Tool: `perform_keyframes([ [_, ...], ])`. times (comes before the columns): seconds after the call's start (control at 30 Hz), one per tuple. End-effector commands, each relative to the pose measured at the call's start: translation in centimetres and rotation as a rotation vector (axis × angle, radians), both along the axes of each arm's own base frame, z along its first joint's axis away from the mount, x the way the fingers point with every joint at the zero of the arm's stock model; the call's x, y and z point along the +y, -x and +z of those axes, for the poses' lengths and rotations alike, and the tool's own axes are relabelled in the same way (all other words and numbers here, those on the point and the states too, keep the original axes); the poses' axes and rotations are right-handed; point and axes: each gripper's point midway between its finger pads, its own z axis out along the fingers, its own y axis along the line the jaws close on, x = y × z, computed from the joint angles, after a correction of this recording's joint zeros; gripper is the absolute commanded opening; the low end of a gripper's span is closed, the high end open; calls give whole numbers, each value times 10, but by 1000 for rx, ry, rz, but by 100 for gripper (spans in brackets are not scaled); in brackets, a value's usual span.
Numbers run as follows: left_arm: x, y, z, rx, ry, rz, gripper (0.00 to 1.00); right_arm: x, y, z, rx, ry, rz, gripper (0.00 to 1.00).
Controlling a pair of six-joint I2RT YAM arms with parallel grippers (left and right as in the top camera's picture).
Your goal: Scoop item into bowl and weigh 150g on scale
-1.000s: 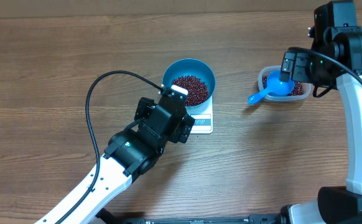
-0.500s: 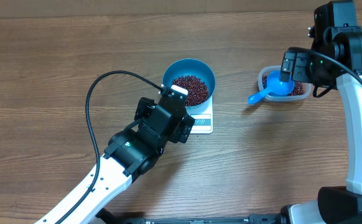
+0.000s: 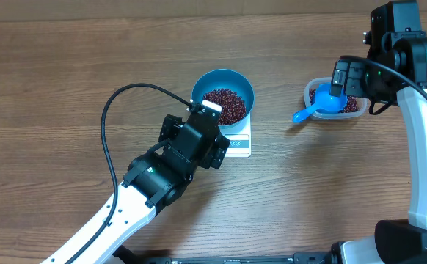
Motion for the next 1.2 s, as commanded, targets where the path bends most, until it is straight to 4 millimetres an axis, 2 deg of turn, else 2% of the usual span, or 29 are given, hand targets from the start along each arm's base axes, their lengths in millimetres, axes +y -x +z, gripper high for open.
perform_keyframes([
  [0.0,-7,-1,8,5,53,-8,100,0,0,14,-45,6,12,100],
  [0.47,-8,-2,11,-6,60,-6,100,0,0,14,-45,5,12,100],
  [0.77,-9,-21,34,-90,152,13,100,0,0,14,-45,5,12,100],
  [0.9,-10,-24,41,-115,171,13,100,0,0,14,-45,5,12,100],
  [1.17,-8,-27,68,-199,222,11,100,0,0,14,-45,6,12,100],
])
